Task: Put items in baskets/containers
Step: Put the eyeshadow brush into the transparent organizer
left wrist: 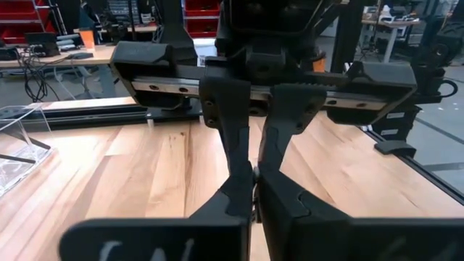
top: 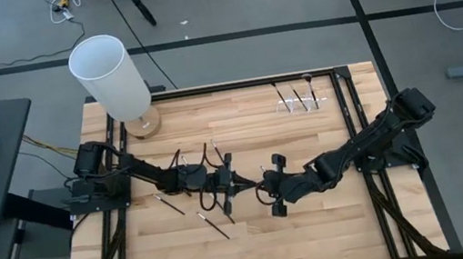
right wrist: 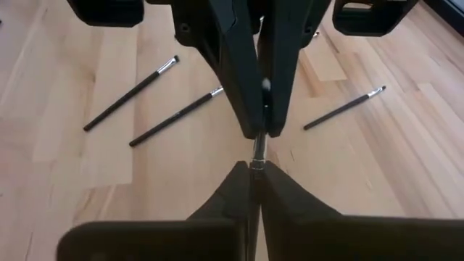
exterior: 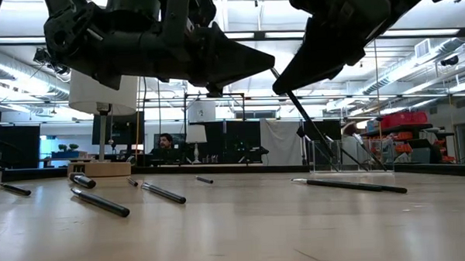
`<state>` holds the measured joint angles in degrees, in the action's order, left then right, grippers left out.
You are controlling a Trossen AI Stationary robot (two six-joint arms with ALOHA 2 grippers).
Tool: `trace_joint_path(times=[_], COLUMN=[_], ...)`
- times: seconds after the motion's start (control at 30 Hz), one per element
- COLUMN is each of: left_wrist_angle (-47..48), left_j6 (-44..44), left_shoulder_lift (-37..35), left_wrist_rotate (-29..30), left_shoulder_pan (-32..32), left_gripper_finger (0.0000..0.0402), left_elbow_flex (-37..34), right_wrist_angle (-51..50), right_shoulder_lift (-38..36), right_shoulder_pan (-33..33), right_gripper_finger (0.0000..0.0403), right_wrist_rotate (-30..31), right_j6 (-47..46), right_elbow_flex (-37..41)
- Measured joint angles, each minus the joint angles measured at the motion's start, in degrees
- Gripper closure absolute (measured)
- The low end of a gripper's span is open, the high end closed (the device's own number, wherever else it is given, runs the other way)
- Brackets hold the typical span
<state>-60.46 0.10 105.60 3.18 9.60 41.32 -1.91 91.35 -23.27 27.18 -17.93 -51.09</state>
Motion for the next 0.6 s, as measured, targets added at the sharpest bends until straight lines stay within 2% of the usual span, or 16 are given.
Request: trace_joint_path(times=[0.23, 0.33, 0.47, 0.6], left_wrist_angle=[0.0, 0.2, 1.8, 4.4], left_j6=[0.0, 0.0, -1.2, -1.4], left_shoulder_lift=[0.0, 0.0, 0.0, 0.0], left_wrist_rotate=[0.0, 0.0, 0.0, 0.0], left_shoulder_pan=[0.0, 0.0, 0.0, 0.0], left_gripper_finger=[0.0343, 0.0321, 0.0297, 0.0287], left_elbow_flex=[0.0, 0.0, 0.0, 0.0], right_wrist_angle=[-2.3, -2.5, -2.6, -1.6], right_shoulder_lift=[-0.1, -1.0, -5.5, -13.4], right_shoulder_pan=[-0.2, -0.8, -1.6, -1.8], right_gripper_finger=[0.039, 0.0392, 0.0392, 0.0392], right_wrist_rotate=[1.1, 4.3, 10.3, 15.1], right_j6=[-5.3, -9.4, -14.3, -13.9], right_elbow_flex=[1.7, 5.1, 9.5, 11.7])
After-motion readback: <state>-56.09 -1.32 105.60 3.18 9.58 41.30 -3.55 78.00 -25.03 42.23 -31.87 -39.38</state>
